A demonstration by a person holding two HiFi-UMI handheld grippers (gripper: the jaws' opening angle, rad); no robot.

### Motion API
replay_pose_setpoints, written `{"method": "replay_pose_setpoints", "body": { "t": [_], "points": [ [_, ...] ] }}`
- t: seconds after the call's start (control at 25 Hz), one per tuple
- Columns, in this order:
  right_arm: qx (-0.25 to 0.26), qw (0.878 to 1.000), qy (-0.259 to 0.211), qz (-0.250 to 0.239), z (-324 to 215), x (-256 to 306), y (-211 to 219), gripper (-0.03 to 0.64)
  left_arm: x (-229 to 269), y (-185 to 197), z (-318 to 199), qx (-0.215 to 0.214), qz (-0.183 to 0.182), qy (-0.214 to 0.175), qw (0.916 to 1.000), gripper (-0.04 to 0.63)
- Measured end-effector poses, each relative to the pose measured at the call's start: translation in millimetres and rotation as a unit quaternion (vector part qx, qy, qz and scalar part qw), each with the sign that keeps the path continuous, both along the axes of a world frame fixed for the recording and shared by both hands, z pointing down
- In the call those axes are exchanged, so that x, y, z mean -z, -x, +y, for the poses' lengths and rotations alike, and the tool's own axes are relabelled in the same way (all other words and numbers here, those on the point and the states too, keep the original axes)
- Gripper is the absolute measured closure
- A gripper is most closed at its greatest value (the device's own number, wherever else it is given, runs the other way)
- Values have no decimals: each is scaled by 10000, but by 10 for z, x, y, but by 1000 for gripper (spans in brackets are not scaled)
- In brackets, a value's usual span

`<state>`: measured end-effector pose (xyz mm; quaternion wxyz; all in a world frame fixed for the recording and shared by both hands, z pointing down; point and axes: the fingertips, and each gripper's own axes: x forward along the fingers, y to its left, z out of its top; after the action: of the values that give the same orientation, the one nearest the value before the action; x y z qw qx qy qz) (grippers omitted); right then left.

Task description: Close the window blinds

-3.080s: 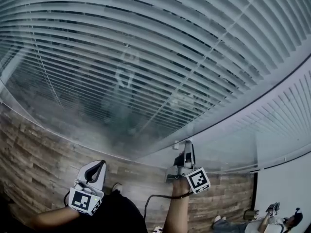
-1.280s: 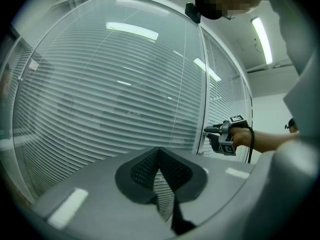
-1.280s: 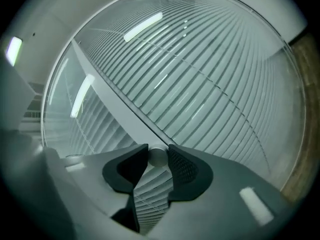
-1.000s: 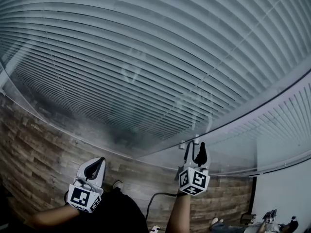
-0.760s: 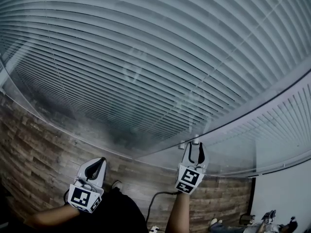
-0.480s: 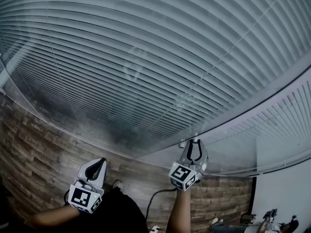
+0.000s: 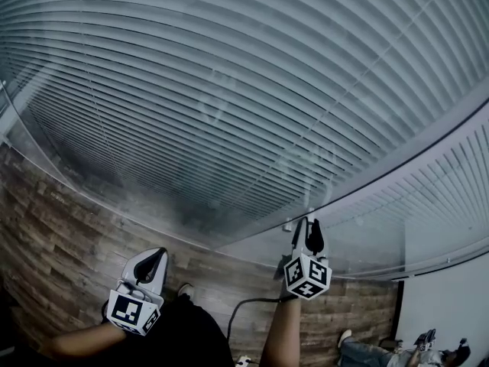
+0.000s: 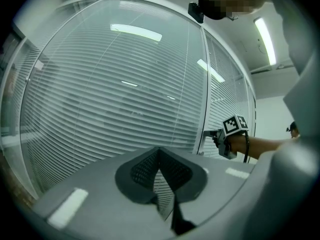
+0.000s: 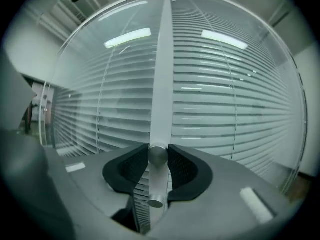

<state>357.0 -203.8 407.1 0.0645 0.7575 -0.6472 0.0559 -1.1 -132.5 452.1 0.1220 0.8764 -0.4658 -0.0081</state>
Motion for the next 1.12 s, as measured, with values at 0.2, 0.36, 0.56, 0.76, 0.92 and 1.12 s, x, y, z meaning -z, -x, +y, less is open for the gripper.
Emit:
{"method": "replay_pose_setpoints", "body": {
  "t": [0.2,0.36,0.56,0.76,0.92,1.12],
  "points": [
    [64,9979,-190,-621,8,-8,-24,488,17,-18,20,-52,-2,-24,10000,594],
    [-141,9979,-367,-522,137,24,82,459,-4,76,40,-120,18,-37,9999,594],
    [-21,9985,-516,-178,566,114,587,503,34,142,69,-331,-41,2,9994,594],
    [327,9987,-331,-221,1098,-97,1542,614,-1,194,172,-850,-31,66,9964,594],
    [484,9983,28,-325,1594,-206,2195,615,-78,275,437,-1247,-12,226,9919,594],
    [645,9974,101,-294,2017,-268,2800,615,-123,538,804,-1262,81,275,9916,594]
  ]
}}
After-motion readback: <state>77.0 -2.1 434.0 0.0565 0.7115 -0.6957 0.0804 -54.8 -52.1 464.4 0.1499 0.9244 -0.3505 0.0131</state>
